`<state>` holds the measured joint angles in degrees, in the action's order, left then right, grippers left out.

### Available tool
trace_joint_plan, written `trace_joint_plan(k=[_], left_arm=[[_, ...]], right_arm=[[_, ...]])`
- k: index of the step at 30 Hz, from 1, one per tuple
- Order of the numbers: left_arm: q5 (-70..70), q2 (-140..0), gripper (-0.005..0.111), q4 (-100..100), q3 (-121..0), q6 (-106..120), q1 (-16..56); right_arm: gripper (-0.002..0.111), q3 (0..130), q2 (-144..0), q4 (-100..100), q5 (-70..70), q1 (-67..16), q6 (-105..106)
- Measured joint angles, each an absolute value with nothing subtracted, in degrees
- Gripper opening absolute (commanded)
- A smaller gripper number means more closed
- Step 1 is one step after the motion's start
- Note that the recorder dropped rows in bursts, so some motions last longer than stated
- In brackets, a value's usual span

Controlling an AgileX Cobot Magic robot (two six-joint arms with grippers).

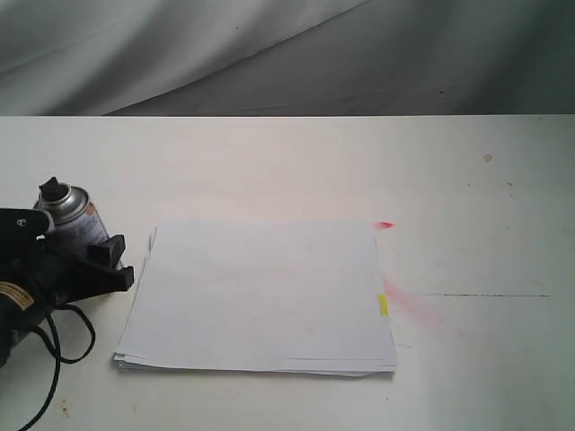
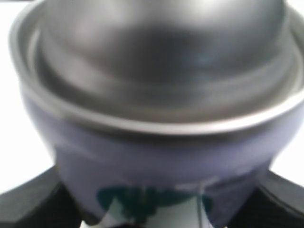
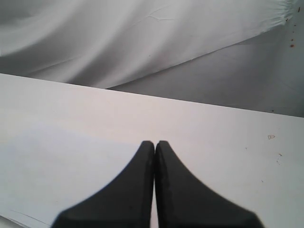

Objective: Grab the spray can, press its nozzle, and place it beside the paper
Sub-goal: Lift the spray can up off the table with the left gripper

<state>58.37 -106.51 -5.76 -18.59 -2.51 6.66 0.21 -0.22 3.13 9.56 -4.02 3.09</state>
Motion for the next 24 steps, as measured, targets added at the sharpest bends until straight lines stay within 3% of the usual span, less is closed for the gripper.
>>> trace_joint_plan(k=[6,12,18,24], left_arm=[[48.9,-90.9,0.000,-1.0,-18.5,-2.2,6.7],[15.5,-74.8,0.000,-0.9,-25.9,-1.5,6.7],[-5.6,-68.0,0.000,1.8,-37.0,-1.2,6.7],[-17.4,-67.4,0.000,5.1,-45.1,0.8,6.7]], right_arm=[[0.000,0.2,-0.2,3.1,9.6,-4.0,3.1],[0.000,0.2,-0.2,3.1,9.6,-4.0,3.1],[0.000,0.2,-0.2,3.1,9.6,-4.0,3.1],[0.000,0.2,-0.2,3.1,9.6,-4.0,3.1]])
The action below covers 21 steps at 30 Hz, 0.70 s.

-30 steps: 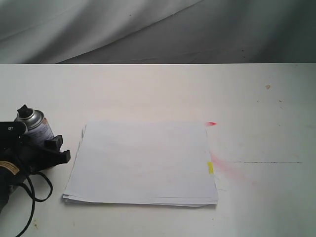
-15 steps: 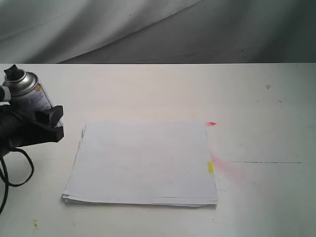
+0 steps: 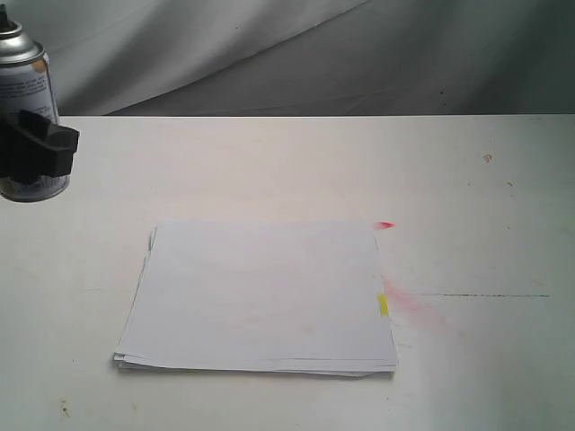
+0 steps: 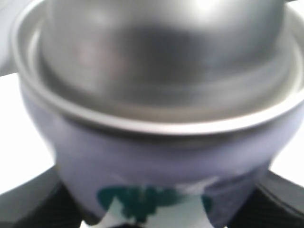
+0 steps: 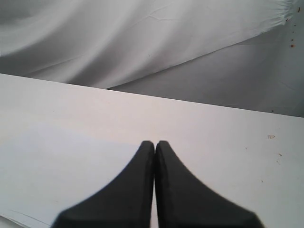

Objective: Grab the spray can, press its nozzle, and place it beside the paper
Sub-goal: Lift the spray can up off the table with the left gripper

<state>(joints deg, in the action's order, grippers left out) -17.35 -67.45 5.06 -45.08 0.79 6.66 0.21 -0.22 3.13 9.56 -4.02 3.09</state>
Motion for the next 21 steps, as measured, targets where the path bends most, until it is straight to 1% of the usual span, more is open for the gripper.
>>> trace_joint_plan(k=[4,15,18,21], left_arm=[[-20.7,-67.4,0.000,5.3,-46.7,4.1,6.7],[-24.0,-67.4,0.000,7.6,-46.8,8.9,6.7],[-26.5,-68.6,0.000,16.0,-46.8,5.3,8.9],[-27.6,-70.8,0.000,23.3,-46.8,0.0,13.5]], right_arm=[[0.000,0.2,-0.2,3.1,9.6,-4.0,3.1],[0.000,0.2,-0.2,3.1,9.6,-4.0,3.1],[0.000,0.2,-0.2,3.1,9.6,-4.0,3.1],[0.000,0.2,-0.2,3.1,9.6,-4.0,3.1]])
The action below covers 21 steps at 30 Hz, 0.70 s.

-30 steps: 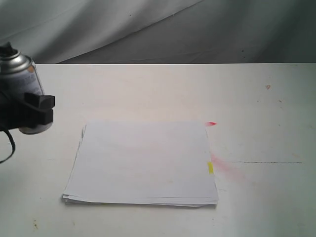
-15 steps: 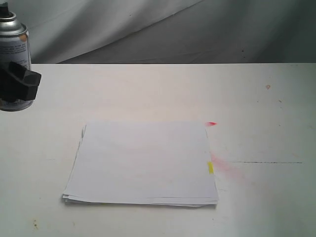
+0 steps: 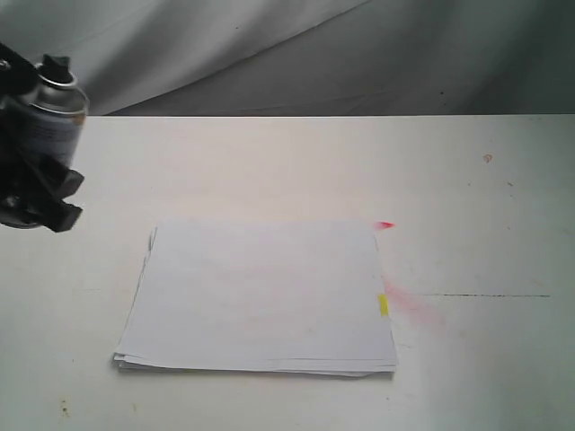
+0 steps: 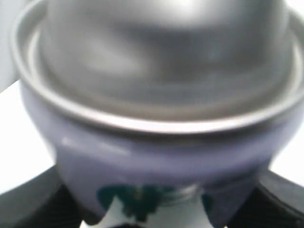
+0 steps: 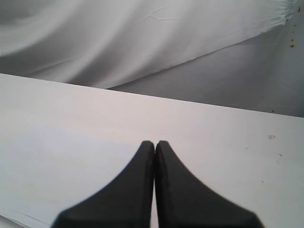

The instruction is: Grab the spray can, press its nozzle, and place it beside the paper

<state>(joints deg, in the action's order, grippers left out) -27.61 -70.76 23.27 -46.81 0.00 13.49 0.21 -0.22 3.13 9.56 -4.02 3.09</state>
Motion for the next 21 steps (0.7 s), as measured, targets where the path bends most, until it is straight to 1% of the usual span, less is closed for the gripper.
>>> trace_joint_plan(k=[5,12,17,21], left_arm=[[-29.9,-76.9,0.000,35.6,-48.5,-12.2,22.5],[-41.9,-86.9,0.000,56.6,-52.8,-30.0,33.1],[-48.3,-92.3,0.000,66.9,-53.5,-37.7,38.8],[-50.0,-96.1,0.000,71.3,-53.5,-39.2,42.0]], right_arm=[[0.000,0.2,-0.2,3.1,9.6,-4.0,3.1],[0.000,0.2,-0.2,3.1,9.6,-4.0,3.1],[0.000,0.2,-0.2,3.1,9.6,-4.0,3.1],[0.000,0.2,-0.2,3.1,9.6,-4.0,3.1]])
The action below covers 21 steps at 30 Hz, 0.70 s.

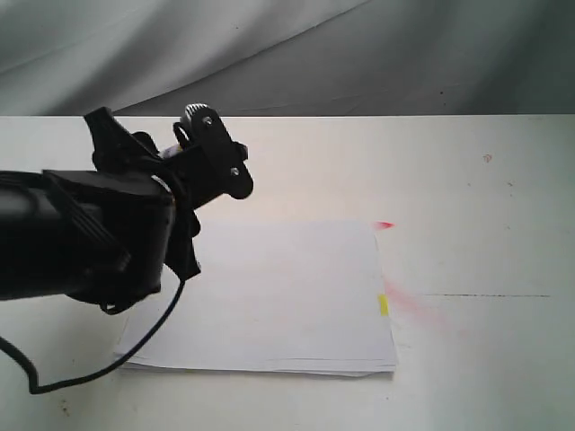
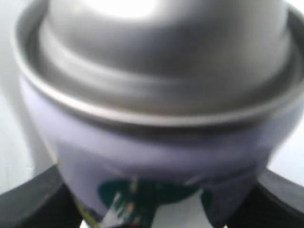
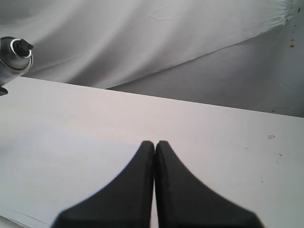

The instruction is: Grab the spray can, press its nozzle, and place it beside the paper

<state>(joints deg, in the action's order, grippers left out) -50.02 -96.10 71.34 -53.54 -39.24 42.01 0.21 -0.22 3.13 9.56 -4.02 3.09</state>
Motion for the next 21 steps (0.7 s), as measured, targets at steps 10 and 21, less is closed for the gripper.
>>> trace_joint_plan(k=[10,21], left_arm=[[-54.5,-103.6,0.000,78.8,-53.5,-43.8,45.9],[-55.6,-104.5,0.000,79.8,-53.7,-45.3,45.9]], right_arm=[[0.000,0.2,-0.2,3.1,9.6,-4.0,3.1],[0.000,0.2,-0.2,3.1,9.6,-4.0,3.1]])
